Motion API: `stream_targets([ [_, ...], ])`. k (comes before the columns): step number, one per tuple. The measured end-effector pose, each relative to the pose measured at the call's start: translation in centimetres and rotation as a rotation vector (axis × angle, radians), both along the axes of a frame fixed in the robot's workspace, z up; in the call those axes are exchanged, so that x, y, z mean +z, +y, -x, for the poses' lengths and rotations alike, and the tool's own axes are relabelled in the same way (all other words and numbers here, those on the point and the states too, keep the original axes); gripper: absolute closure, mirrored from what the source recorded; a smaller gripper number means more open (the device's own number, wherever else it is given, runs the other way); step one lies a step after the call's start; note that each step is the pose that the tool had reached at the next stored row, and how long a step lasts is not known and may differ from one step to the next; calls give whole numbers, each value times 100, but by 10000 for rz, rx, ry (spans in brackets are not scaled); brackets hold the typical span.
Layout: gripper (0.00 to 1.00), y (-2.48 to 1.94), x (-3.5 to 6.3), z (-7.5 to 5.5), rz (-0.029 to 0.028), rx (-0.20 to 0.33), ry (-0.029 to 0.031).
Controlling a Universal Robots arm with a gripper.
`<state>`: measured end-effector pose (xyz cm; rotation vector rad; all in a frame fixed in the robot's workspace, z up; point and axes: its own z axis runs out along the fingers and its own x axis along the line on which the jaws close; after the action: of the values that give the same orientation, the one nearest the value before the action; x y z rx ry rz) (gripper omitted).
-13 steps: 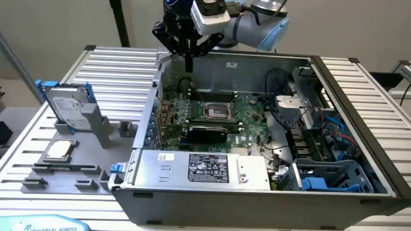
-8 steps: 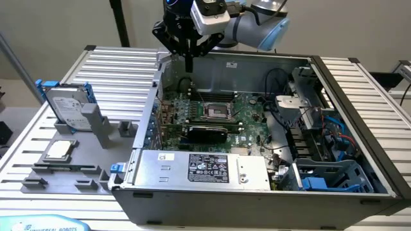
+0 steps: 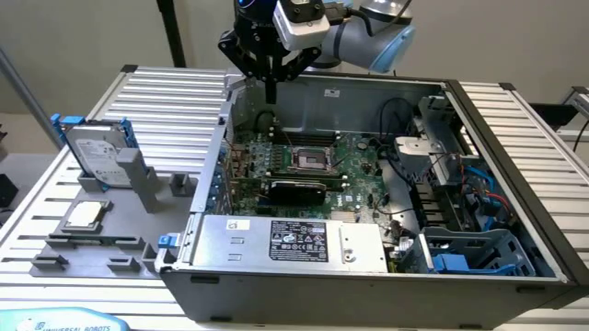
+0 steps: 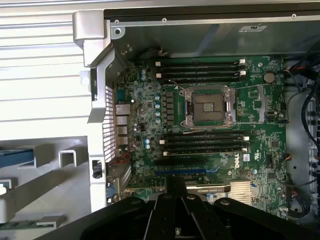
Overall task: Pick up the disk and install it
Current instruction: 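Reach for the disk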
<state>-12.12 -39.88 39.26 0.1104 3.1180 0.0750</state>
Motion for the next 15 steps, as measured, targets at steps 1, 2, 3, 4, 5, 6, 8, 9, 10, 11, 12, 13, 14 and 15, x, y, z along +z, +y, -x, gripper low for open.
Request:
stream_targets([
  [1,89,0,0,0,0,0,0],
  [2,89,0,0,0,0,0,-1],
  [3,89,0,0,7,0,-1,-1],
  [4,89,0,1,27,1,-2,1],
  [5,89,0,1,67,1,0,1],
  [6,89,1,0,112,0,-1,0],
  [8,89,2,0,201,0,0,0],
  [9,89,2,0,248,0,0,0],
  [10,89,3,0,293,0,-1,0],
  [11,89,3,0,342,0,-1,0],
  [12,89,4,0,384,1,0,0],
  [13,89,5,0,429,1,0,1],
  [14,89,7,0,478,0,-1,0],
  [15,89,9,0,520,0,0,0],
])
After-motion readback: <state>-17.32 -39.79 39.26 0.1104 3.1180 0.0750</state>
